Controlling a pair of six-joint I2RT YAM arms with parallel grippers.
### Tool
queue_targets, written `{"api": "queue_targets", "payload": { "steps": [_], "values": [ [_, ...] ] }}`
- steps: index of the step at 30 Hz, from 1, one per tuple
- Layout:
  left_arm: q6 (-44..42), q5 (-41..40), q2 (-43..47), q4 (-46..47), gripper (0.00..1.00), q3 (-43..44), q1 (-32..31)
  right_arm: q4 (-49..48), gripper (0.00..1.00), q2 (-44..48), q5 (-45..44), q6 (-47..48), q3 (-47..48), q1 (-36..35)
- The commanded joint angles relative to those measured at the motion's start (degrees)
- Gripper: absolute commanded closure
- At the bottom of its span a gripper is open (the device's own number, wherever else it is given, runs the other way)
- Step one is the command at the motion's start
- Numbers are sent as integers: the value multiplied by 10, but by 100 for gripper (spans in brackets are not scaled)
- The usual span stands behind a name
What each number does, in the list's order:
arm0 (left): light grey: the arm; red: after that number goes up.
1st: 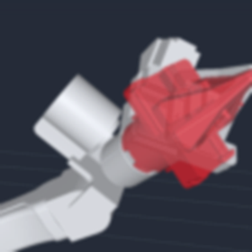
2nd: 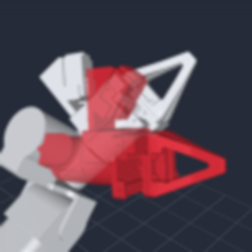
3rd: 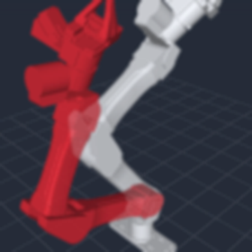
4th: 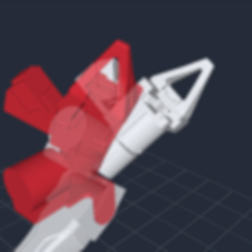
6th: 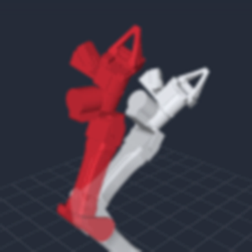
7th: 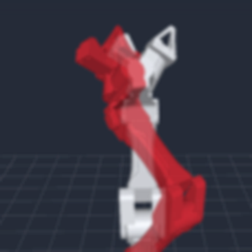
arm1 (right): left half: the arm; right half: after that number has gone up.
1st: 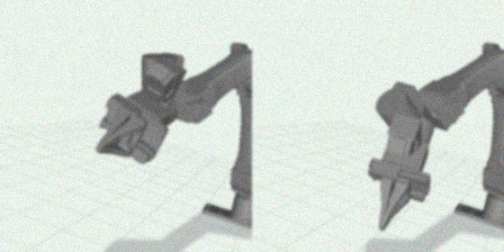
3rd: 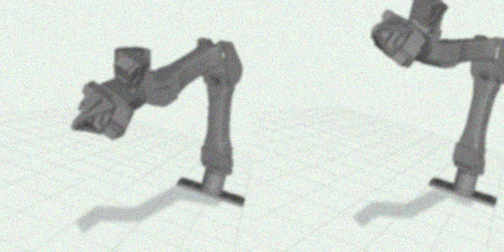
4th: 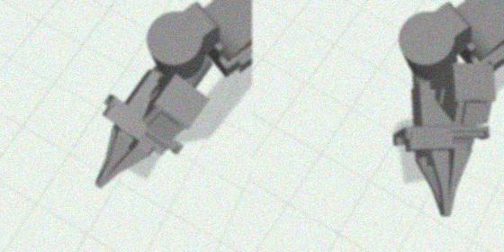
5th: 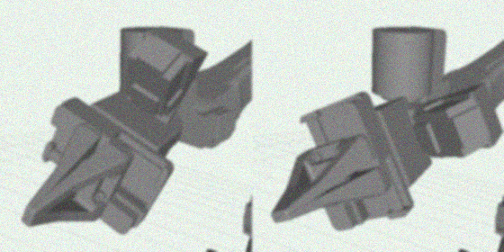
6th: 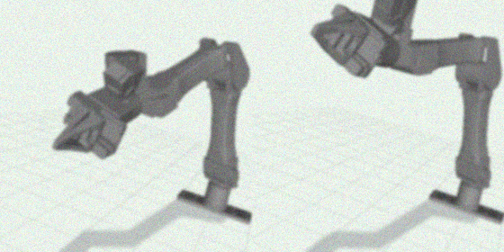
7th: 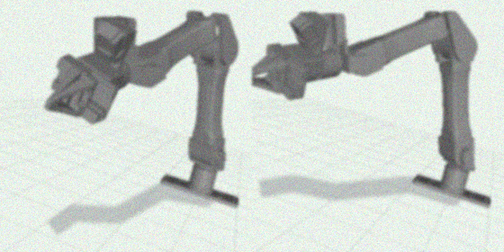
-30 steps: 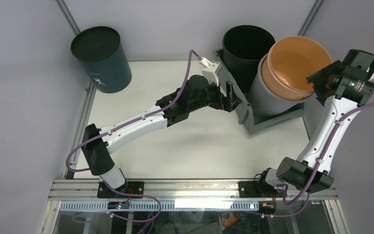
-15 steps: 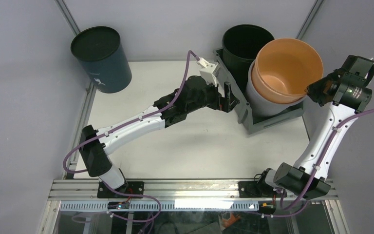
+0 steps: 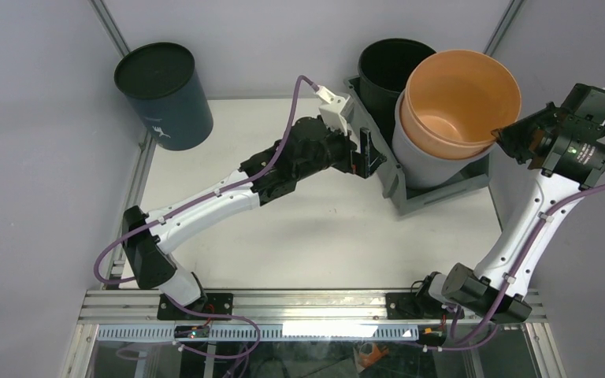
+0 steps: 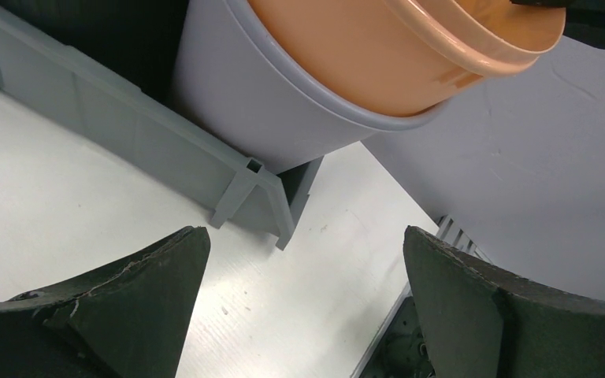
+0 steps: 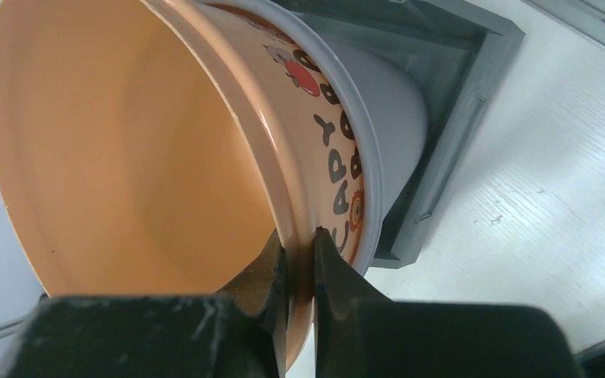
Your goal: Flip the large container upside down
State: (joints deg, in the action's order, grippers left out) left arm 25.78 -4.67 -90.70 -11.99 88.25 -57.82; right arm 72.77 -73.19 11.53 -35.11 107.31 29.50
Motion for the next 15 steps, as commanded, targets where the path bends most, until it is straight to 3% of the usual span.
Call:
{"api": "queue_targets", "payload": {
  "steps": [1,9,15],
  "values": [
    [-46,21,36,14,1,40,-5,-133,100,32,106,-71,51,-3],
    [-142,32,75,31,1,49,-5,-115,100,55,15,3,-66,-16],
    [-259,128,60,75,1,85,-8,-107,100,55,15,13,-48,-34]
  ]
}}
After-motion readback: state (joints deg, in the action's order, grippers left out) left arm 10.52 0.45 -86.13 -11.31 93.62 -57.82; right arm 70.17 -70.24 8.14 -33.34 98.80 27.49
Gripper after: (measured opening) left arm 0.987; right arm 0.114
